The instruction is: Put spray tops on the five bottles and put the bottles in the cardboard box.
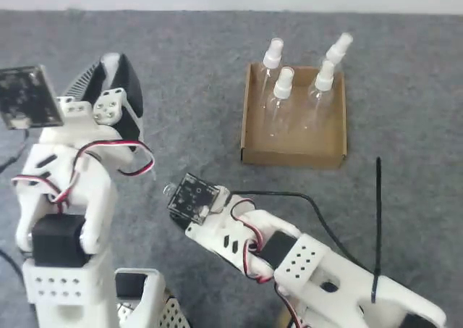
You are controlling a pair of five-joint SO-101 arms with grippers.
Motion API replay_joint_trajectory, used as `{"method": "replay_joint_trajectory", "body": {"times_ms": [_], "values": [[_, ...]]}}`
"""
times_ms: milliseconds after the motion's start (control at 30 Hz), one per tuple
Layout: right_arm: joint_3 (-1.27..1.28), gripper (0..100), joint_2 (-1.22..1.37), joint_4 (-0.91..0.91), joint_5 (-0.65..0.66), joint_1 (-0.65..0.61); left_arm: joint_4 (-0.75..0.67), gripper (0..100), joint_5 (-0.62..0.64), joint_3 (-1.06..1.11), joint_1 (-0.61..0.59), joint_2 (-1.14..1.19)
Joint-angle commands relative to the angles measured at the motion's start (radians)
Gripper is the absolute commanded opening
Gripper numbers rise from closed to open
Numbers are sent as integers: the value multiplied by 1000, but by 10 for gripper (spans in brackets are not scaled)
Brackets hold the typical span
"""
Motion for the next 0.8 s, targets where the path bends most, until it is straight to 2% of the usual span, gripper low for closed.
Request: {"method": "replay_joint_trajectory", "body": {"times_ms": [0,233,500,767], "values": [[6,6,-101,-42,-35,-5,-29,11,17,4,3,2],[17,6,-125,-41,-78,-4,28,11,17,50,57,2],[29,6,-136,-42,-78,-4,-75,11,15,150,58,2],[31,6,-136,-42,-78,-4,-126,11,14,156,60,2]]}}
